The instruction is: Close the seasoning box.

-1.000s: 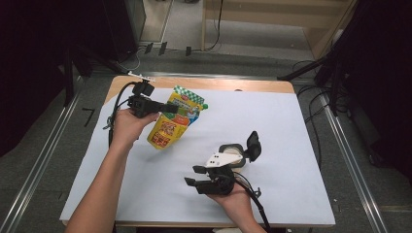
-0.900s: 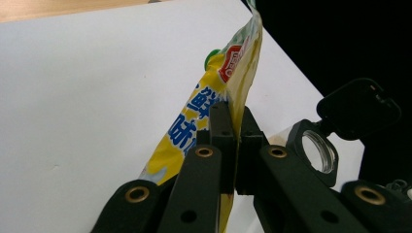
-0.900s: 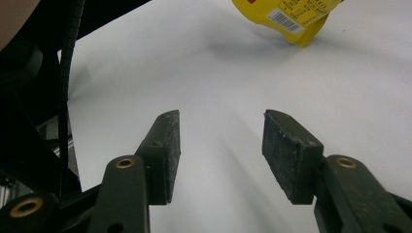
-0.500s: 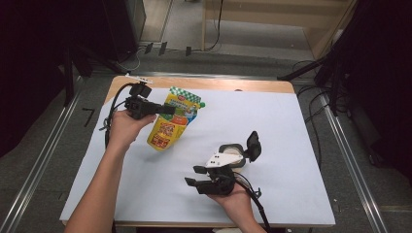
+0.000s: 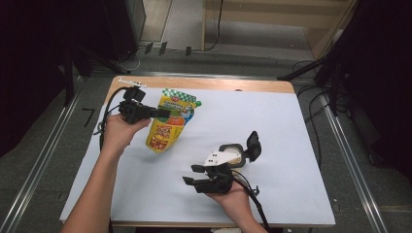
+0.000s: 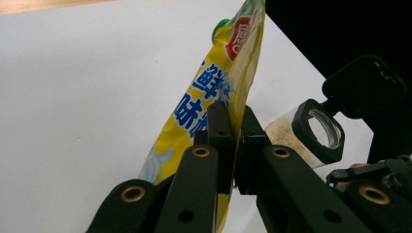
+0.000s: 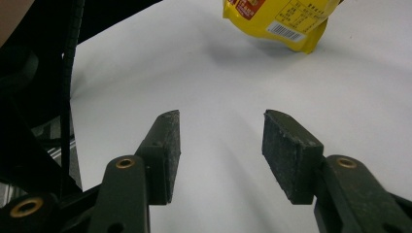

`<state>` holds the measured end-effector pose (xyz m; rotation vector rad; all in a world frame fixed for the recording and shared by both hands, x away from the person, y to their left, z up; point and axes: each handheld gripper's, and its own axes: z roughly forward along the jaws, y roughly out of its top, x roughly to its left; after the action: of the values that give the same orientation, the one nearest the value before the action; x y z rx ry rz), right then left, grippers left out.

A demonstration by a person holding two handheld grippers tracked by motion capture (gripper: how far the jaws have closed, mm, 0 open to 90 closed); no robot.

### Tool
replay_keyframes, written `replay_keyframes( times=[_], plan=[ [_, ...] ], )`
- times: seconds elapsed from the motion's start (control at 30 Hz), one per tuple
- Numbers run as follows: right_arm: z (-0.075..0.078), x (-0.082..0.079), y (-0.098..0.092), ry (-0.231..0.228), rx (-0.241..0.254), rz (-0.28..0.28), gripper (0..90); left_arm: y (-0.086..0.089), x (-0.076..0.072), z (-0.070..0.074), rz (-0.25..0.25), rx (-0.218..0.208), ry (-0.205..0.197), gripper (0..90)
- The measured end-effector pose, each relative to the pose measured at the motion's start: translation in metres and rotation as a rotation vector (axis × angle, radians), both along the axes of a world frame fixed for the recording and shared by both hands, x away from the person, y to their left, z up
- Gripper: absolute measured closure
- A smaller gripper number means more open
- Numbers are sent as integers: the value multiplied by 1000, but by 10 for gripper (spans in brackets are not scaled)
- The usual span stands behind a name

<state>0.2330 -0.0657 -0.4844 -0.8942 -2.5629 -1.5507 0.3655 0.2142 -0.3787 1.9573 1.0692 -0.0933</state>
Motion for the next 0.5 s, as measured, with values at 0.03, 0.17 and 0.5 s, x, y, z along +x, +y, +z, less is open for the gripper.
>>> replay_keyframes(
  times=[0.03, 0.17, 0.5],
  plan=[
    [1, 1, 0, -3, 3, 3, 496, 1, -1, 0, -1, 1, 1, 881],
    [3, 2, 1, -9, 7, 9, 497, 10, -7, -2, 14, -2, 4, 874],
    [2, 2, 8, -7, 1, 33, 497, 23, -21, -7, 30, -6, 4, 859]
  ],
)
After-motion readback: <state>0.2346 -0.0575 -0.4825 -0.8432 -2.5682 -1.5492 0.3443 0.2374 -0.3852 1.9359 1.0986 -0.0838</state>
